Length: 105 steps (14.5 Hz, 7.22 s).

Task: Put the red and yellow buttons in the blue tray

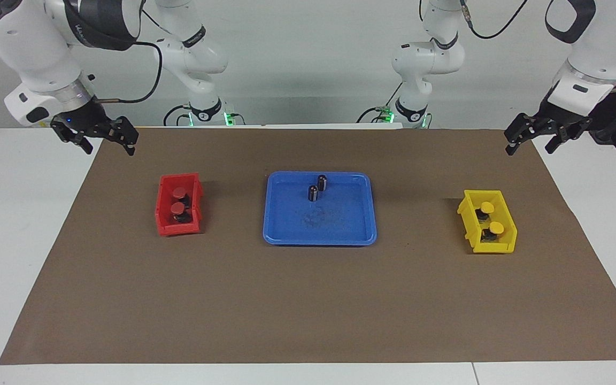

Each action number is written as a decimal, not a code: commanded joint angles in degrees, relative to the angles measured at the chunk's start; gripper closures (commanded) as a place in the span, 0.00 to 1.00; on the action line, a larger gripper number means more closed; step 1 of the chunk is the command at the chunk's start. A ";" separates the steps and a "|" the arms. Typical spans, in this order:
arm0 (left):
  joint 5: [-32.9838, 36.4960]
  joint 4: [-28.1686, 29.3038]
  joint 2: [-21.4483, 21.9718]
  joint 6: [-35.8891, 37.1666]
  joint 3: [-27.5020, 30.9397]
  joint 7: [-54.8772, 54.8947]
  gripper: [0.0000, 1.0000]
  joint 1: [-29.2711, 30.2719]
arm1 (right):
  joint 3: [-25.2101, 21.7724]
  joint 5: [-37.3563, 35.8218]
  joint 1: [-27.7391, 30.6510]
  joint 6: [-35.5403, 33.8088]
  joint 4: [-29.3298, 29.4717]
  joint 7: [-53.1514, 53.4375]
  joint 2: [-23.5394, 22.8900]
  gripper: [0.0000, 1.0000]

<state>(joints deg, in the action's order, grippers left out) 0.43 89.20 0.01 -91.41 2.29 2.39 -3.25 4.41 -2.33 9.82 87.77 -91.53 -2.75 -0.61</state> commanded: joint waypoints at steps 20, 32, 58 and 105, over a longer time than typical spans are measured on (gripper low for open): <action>-0.78 2.30 1.84 -1.40 0.08 0.60 0.00 0.34 | 0.51 1.09 -2.51 14.92 -13.79 -1.29 4.80 0.07; -0.78 2.30 1.84 -1.40 0.08 0.52 0.00 0.34 | 0.51 6.11 -4.81 39.32 -29.23 0.20 -1.68 0.23; -0.78 2.30 1.84 -1.40 0.08 0.52 0.00 0.34 | 0.43 4.36 -4.55 32.16 -25.58 -2.08 -2.72 0.81; 7.86 -2.18 -14.86 -12.83 -0.01 -4.53 0.98 -5.96 | 0.34 6.10 -4.64 30.85 -31.40 -3.32 6.58 0.13</action>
<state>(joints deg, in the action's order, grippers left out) 9.59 91.71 -12.46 -108.07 1.80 3.96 -4.86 3.81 1.96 4.64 112.99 -116.53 -5.32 3.05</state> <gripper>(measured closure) 0.590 0.119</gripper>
